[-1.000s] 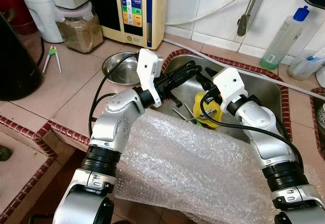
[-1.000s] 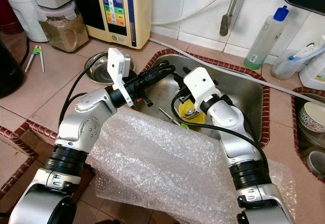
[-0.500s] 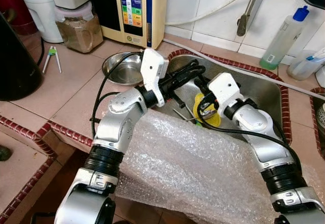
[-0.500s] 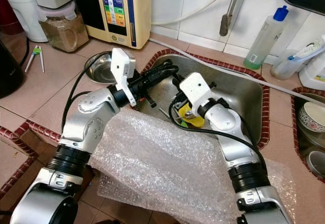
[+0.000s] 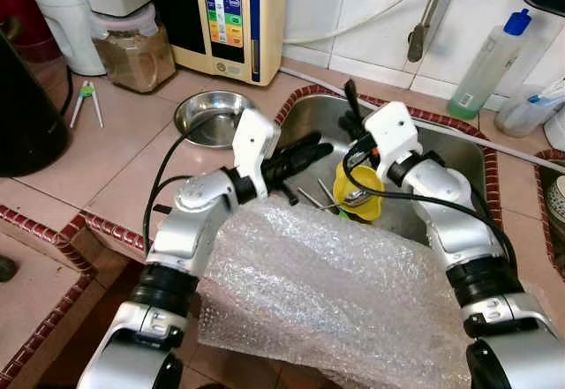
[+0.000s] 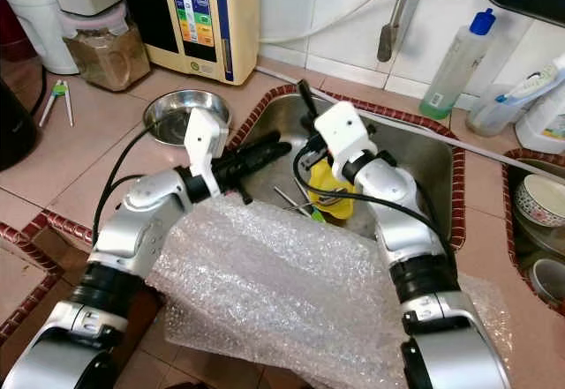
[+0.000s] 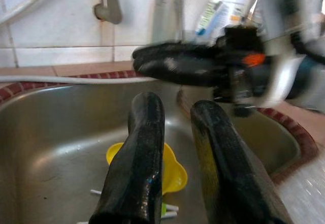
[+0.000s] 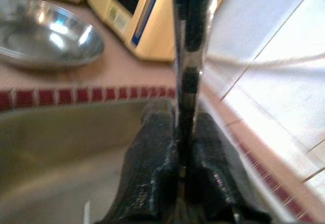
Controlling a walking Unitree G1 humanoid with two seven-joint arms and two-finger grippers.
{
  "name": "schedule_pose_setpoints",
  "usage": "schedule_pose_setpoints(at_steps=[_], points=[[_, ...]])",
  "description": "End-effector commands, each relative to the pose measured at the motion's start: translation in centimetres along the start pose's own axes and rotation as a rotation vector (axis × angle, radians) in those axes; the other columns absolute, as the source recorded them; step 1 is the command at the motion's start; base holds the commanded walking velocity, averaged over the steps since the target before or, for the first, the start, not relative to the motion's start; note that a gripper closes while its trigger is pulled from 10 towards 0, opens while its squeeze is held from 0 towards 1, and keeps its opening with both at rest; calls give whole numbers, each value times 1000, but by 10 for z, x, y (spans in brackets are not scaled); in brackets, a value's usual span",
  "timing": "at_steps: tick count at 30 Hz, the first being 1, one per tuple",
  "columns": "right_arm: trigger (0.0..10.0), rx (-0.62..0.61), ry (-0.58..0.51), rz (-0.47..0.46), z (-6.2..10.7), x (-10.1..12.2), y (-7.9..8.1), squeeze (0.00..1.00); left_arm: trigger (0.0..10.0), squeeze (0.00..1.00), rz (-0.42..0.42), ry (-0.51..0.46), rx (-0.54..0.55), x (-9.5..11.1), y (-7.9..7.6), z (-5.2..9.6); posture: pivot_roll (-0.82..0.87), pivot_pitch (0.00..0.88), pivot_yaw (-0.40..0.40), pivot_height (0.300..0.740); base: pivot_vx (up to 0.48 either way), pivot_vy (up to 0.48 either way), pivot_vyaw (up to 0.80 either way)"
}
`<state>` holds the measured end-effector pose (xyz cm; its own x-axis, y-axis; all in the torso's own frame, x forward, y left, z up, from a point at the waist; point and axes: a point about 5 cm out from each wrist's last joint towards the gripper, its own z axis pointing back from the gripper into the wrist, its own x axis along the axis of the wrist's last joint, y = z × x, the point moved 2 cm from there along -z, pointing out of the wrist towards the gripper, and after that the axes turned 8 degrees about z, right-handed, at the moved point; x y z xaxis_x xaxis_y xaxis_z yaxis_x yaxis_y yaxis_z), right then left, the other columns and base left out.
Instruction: Kitchen organization
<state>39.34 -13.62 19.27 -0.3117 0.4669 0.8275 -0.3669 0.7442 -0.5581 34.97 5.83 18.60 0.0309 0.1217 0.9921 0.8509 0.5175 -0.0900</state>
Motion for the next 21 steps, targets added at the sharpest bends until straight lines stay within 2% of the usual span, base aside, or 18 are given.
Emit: schedule_pose_setpoints(at_steps=[1,10,11,12,20,21], points=[[0,-40,28,-10,2,-7,-13,0,10000,1000,-36,27,-36,-2,-7,0,5,125,-6,740,0,0,0],[0,-65,135,-54,7,-35,-20,0,10000,1000,-70,89,-35,-14,-6,9,21,133,-5,740,0,0,0],[0,-80,171,-84,8,-43,-19,0,10000,1000,-80,97,-35,-14,-6,10,22,133,-3,740,0,0,0],[0,-85,192,-77,9,-48,-17,0,10000,1000,-81,98,-36,-14,-6,10,23,132,-2,740,0,0,0],[0,-57,226,-84,11,-59,-3,0,10000,1000,-109,108,-24,-15,-4,11,29,132,4,740,0,0,0],[667,-47,231,-98,11,-61,0,173,10000,1000,-111,118,-16,-16,-3,10,30,132,5,740,0,0,0]])
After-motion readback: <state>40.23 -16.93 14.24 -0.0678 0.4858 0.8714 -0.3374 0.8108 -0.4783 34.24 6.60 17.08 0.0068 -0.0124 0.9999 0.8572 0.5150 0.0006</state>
